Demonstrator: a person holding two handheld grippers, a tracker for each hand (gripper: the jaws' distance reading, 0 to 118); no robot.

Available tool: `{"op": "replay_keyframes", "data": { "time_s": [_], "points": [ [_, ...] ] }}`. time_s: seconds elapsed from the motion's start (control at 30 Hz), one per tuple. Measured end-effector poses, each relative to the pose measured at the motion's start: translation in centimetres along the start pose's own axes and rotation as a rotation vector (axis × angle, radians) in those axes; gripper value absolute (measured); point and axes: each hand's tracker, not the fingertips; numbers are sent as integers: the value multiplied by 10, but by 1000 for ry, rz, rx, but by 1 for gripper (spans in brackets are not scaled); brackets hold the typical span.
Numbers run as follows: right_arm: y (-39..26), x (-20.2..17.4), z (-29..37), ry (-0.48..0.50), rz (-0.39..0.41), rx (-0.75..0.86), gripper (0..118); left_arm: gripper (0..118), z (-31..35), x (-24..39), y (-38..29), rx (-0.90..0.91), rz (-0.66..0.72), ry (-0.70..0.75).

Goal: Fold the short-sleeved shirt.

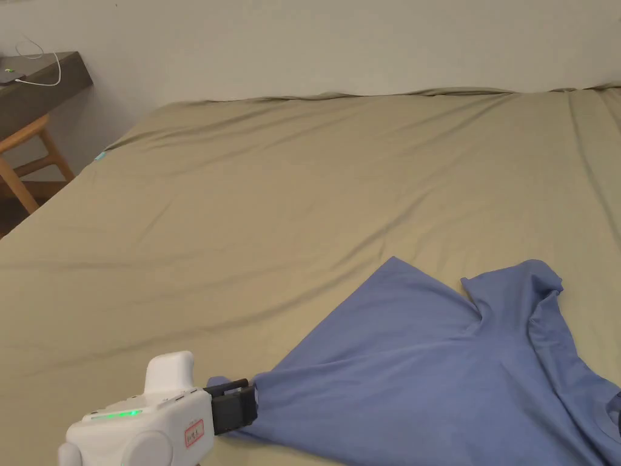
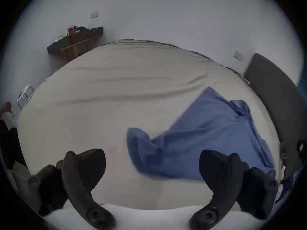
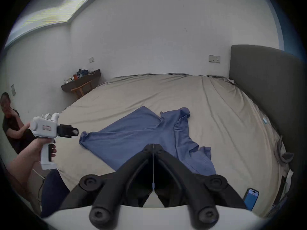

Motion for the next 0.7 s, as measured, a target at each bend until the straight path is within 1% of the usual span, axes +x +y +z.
{"op": "replay_keyframes", "data": {
  "time_s": [0.07,0.1,0.13,0.2,0.23,0.27,0.3,0.33,0.37,0.4,0.43,0.47,0.53,0.6,0.63,0.67,0.7],
  "points": [
    [-1,4,-8,12,-24,-27,3,118,-25,-7,6,-110,39,1],
    [-1,6,-12,10,-30,-37,3,118,-43,-9,7,-143,79,-7],
    [-1,8,-15,8,-32,-46,3,118,-54,-10,8,-158,83,-14],
    [-2,12,-20,3,-28,-70,3,117,-71,-8,5,-165,49,7],
    [-2,14,-24,-7,-21,-81,3,113,-77,-7,6,-190,17,42],
    [-3,17,-27,-19,-15,-91,3,104,-79,-6,6,-206,4,49],
    [-3,21,-30,-30,-9,-102,3,88,-79,-5,6,-190,22,44],
    [-3,23,-34,-38,-1,-116,3,66,-73,-6,7,-154,77,42],
    [-4,27,-39,-47,8,-130,3,32,-70,-8,11,-124,119,13],
    [-5,33,-47,-62,17,-146,3,4,-66,-8,12,-105,158,-38],
    [-5,40,-54,-73,27,-167,3,4,-63,-6,12,-107,188,-99],
    [-4,46,-61,-92,34,-187,3,3,-58,-3,12,-97,195,-97],
    [0,63,-78,-98,36,-195,3,4,-44,10,16,-75,87,-88],
    [9,82,-94,-100,37,-205,3,3,-33,13,18,-61,90,-134],
    [15,92,-105,-93,33,-209,10,4,-30,15,19,-60,100,-144],
    [20,100,-115,-80,27,-213,41,3,-27,14,22,-27,82,-135],
    [26,108,-128,-61,24,-231,109,4,-24,14,24,-23,93,-147]
  ]
}}
